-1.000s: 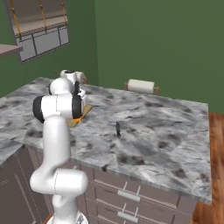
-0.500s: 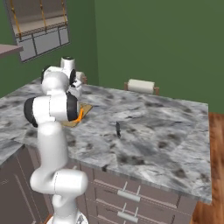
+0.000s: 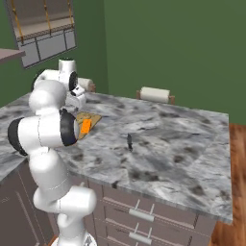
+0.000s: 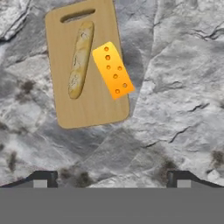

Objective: Retrieve the sausage and cheese from the fridge and place them on the cutting board on the counter.

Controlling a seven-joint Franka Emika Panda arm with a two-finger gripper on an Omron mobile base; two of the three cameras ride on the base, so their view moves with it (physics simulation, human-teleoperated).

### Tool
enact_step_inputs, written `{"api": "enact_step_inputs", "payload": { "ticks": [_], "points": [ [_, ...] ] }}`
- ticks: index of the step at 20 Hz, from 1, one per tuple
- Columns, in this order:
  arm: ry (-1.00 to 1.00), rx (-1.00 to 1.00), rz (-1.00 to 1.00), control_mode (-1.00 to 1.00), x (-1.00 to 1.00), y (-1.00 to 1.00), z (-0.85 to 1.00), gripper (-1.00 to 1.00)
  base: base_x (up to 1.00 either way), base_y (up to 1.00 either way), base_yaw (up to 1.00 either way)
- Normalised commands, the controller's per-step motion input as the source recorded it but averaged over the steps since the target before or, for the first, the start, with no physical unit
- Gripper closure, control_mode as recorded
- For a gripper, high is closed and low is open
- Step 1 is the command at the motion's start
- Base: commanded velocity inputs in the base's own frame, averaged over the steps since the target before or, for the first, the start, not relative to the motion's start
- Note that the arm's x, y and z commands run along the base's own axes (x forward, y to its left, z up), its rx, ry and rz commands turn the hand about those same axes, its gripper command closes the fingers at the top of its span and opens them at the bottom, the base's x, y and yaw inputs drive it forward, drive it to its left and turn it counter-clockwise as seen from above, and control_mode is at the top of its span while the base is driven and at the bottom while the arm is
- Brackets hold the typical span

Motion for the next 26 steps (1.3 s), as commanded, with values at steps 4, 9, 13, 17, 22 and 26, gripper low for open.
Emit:
{"api": "enact_step_inputs", "payload": {
  "ticks": [4,9,13,17,22,26],
  "points": [
    [0.0,-0.18,0.02,-1.0,-0.59,-0.38,0.5,-1.0,0.0,0.0,0.0],
    [0.0,-0.1,0.04,-1.0,-0.78,-0.62,0.4,-1.0,0.0,0.0,0.0],
    [-0.09,-0.07,0.17,-1.0,-0.87,-0.67,0.32,-1.0,0.0,0.0,0.0],
    [-0.1,-0.03,0.17,-1.0,-0.82,-0.59,0.27,-1.0,0.0,0.0,0.0],
    [-0.14,0.0,0.08,-1.0,-0.85,-0.41,0.17,-1.0,0.0,0.0,0.0],
    [-0.14,0.0,0.08,-1.0,-0.54,-0.21,0.1,-1.0,0.0,0.0,0.0]
  ]
}}
